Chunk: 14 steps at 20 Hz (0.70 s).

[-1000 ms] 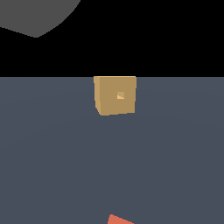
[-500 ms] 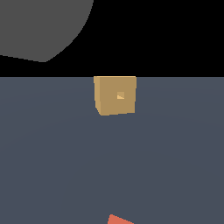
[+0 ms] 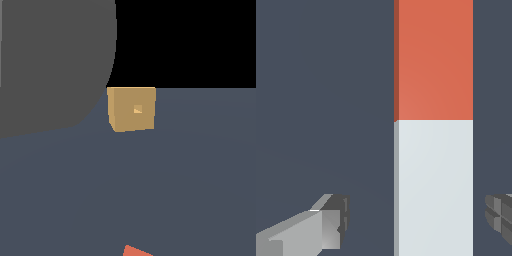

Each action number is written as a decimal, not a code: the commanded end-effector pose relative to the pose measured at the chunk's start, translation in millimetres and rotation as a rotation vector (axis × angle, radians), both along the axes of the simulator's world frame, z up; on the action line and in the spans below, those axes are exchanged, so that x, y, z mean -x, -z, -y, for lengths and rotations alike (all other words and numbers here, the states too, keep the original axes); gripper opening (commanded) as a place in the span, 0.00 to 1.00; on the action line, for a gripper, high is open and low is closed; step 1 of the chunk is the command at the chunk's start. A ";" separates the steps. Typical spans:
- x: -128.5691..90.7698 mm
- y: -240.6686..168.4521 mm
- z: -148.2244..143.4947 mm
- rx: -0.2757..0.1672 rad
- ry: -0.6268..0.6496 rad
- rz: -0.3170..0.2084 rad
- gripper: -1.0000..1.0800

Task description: Insert the peg into the horizontal hole in a box.

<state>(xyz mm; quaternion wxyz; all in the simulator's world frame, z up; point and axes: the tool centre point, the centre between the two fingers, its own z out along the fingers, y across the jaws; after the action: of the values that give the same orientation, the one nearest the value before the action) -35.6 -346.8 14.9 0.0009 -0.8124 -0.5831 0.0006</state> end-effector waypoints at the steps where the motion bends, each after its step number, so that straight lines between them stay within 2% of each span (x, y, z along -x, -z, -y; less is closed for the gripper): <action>1: -0.9 0.1 0.5 0.001 0.000 0.002 0.00; 14: -3.3 -0.8 -3.7 0.001 -0.006 0.002 0.00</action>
<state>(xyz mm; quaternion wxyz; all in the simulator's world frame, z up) -34.6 -346.2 14.7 0.0005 -0.8120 -0.5837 0.0006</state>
